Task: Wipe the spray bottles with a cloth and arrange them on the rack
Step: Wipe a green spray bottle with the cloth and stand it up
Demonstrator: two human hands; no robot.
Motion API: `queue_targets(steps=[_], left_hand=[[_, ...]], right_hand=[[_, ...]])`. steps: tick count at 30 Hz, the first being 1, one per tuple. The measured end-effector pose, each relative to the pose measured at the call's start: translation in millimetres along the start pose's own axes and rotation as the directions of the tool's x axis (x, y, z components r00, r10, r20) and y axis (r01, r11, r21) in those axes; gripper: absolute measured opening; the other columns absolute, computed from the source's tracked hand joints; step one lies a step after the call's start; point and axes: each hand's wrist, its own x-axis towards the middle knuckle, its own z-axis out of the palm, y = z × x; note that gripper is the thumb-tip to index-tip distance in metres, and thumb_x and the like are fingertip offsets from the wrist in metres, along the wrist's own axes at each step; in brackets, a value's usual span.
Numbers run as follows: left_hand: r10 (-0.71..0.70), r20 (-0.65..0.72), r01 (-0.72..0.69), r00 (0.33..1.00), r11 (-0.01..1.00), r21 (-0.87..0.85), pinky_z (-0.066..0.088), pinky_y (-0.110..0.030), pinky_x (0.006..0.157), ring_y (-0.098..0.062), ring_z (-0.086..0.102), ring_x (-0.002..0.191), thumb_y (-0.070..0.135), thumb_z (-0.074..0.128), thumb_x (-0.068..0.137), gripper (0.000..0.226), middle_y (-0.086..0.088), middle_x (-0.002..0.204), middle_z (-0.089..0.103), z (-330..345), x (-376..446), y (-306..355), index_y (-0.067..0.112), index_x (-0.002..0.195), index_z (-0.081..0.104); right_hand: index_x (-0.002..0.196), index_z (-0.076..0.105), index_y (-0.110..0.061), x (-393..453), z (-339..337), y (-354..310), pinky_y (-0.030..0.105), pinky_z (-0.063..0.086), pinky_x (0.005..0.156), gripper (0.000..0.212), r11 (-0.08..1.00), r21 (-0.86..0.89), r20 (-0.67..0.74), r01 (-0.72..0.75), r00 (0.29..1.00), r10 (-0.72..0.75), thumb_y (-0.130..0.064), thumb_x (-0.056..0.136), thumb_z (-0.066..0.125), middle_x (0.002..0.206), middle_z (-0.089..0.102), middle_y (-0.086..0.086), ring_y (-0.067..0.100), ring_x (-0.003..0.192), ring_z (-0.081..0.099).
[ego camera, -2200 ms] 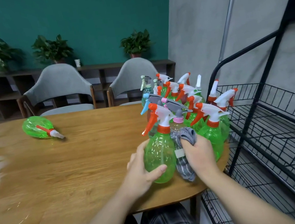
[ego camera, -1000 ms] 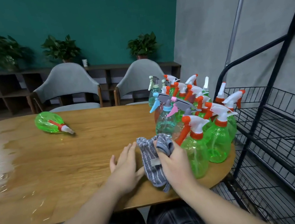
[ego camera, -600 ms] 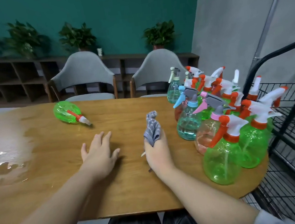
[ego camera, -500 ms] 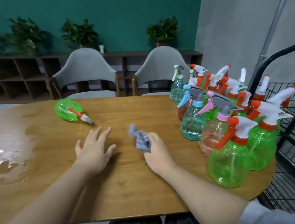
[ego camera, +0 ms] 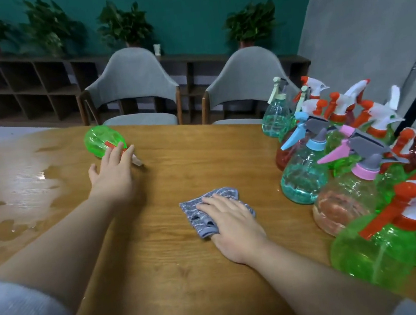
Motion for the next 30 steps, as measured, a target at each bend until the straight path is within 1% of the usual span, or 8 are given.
queue_targets(steps=[4, 6, 9, 13, 16, 21, 24, 30], left_hand=[[0.122, -0.011, -0.115, 0.993, 0.962, 0.247, 0.002, -0.06, 0.117, -0.024, -0.009, 0.151, 0.006, 0.047, 0.095, 0.077, 0.0, 0.165, -0.003, -6.1, 25.8, 3.8, 0.029, 0.156, 0.007], [0.119, 0.017, -0.117, 0.993, 0.922, 0.369, -0.001, -0.062, 0.116, -0.026, -0.011, 0.151, 0.009, 0.043, 0.098, 0.073, -0.002, 0.165, -0.002, -6.8, 36.8, 5.1, 0.029, 0.156, 0.005], [0.058, 0.041, -0.071, 0.997, 0.862, 0.502, -0.004, -0.064, 0.114, -0.029, -0.011, 0.151, 0.013, 0.04, 0.1, 0.066, -0.007, 0.164, 0.013, -3.1, 45.0, 2.5, 0.027, 0.156, 0.008], [0.055, 0.028, -0.061, 0.998, 0.839, 0.54, -0.002, -0.064, 0.115, -0.028, 0.013, 0.149, 0.018, 0.039, 0.101, 0.051, -0.009, 0.148, 0.039, 1.6, 46.4, -2.9, 0.03, 0.15, 0.028], [0.075, 0.033, -0.081, 0.997, 0.835, 0.545, 0.003, -0.06, 0.116, -0.025, 0.029, 0.138, 0.022, 0.042, 0.101, 0.045, -0.004, 0.135, 0.047, 2.1, 45.2, -13.4, 0.037, 0.143, 0.039], [0.147, 0.004, -0.133, 0.989, 0.881, 0.455, 0.012, -0.051, 0.112, -0.025, 0.037, 0.128, 0.03, 0.035, 0.104, 0.04, -0.002, 0.121, 0.052, -12.6, 39.2, -26.6, 0.045, 0.141, 0.044], [0.166, -0.022, -0.146, 0.986, 0.913, 0.381, 0.019, -0.049, 0.106, -0.026, 0.041, 0.124, 0.028, 0.04, 0.103, 0.04, -0.003, 0.12, 0.056, -33.1, 32.3, -27.2, 0.045, 0.139, 0.046], [0.041, -0.169, -0.043, 0.985, 0.999, -0.008, 0.023, -0.04, 0.092, -0.027, 0.055, 0.115, 0.043, 0.052, 0.098, 0.024, 0.001, 0.106, 0.068, -85.4, 14.5, -16.4, 0.039, 0.12, 0.061]], right_hand=[[0.15, 0.023, -0.034, 3.7, 0.7, 1.5, 0.027, -0.006, 0.116, 0.067, 1.0, 0.007, -0.007, 0.009, 1.0, -0.009, -0.014, 0.09, 0.047, 0.158, 0.016, -0.015, 0.005, 0.146, 0.004], [0.15, 0.024, -0.034, 3.7, 1.5, 1.9, 0.025, -0.007, 0.115, 0.067, 1.0, 0.018, -0.011, 0.009, 1.0, -0.008, -0.014, 0.09, 0.047, 0.158, 0.017, -0.015, 0.005, 0.146, 0.005], [0.149, 0.025, -0.035, 2.9, 1.9, 2.2, 0.022, -0.009, 0.112, 0.066, 0.999, 0.053, -0.015, 0.002, 1.0, -0.001, -0.015, 0.09, 0.045, 0.158, 0.016, -0.017, 0.003, 0.146, 0.004], [0.15, 0.024, -0.035, 4.0, 1.3, 3.2, 0.022, -0.01, 0.111, 0.066, 0.998, 0.064, -0.011, 0.003, 1.0, -0.002, -0.014, 0.09, 0.045, 0.158, 0.016, -0.017, 0.003, 0.146, 0.003], [0.15, 0.024, -0.035, 4.0, -0.8, 3.1, 0.02, -0.011, 0.108, 0.066, 0.998, 0.064, -0.004, 0.003, 1.0, -0.003, -0.014, 0.091, 0.046, 0.158, 0.016, -0.017, 0.003, 0.146, 0.003], [0.15, 0.026, -0.035, 2.5, -1.3, 2.9, 0.021, -0.009, 0.11, 0.066, 0.997, 0.074, -0.004, 0.0, 1.0, 0.0, -0.014, 0.09, 0.045, 0.157, 0.018, -0.017, 0.003, 0.146, 0.005], [0.149, 0.027, -0.034, 0.7, -2.6, 1.5, 0.021, -0.008, 0.111, 0.066, 0.997, 0.072, -0.004, -0.005, 1.0, 0.005, -0.013, 0.089, 0.044, 0.157, 0.019, -0.017, 0.002, 0.145, 0.006], [0.147, 0.031, -0.035, -1.2, -4.3, -0.2, 0.018, -0.005, 0.111, 0.065, 0.993, 0.114, -0.035, -0.032, 0.999, 0.036, -0.01, 0.088, 0.043, 0.154, 0.025, -0.019, 0.0, 0.144, 0.012]])
